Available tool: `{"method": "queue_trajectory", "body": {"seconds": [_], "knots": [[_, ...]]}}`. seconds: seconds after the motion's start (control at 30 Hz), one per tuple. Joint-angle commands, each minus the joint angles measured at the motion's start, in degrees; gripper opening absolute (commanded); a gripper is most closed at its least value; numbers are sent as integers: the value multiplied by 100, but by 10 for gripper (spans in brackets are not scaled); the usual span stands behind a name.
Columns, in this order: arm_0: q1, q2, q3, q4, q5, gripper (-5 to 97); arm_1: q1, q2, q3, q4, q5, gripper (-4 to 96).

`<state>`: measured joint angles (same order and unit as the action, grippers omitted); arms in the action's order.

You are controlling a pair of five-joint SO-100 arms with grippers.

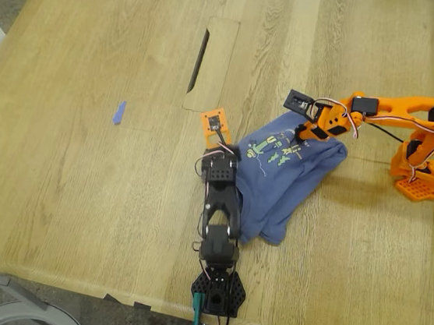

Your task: Fold a T-shirt

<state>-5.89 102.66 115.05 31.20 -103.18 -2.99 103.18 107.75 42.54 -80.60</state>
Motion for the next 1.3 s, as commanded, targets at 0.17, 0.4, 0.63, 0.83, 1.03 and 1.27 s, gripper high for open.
{"method": "queue_trajectory", "body": {"seconds": [0.17,0.4,0.63,0.83,1.03,1.27], "knots": [[-62,-853,-1187,-387,-9,-1,-176,984,1696,-510,167,1],[-26,-949,-914,-281,-18,-1,44,2092,2944,-483,176,1],[-79,-949,-624,-246,9,-1,316,3410,3964,-26,167,1],[-158,-949,-475,-246,26,-1,519,4412,4518,483,167,1],[-114,-879,-360,-211,44,-1,703,4790,4614,738,141,1],[-149,-598,334,-97,158,-1,817,5449,4869,1143,132,1]]}}
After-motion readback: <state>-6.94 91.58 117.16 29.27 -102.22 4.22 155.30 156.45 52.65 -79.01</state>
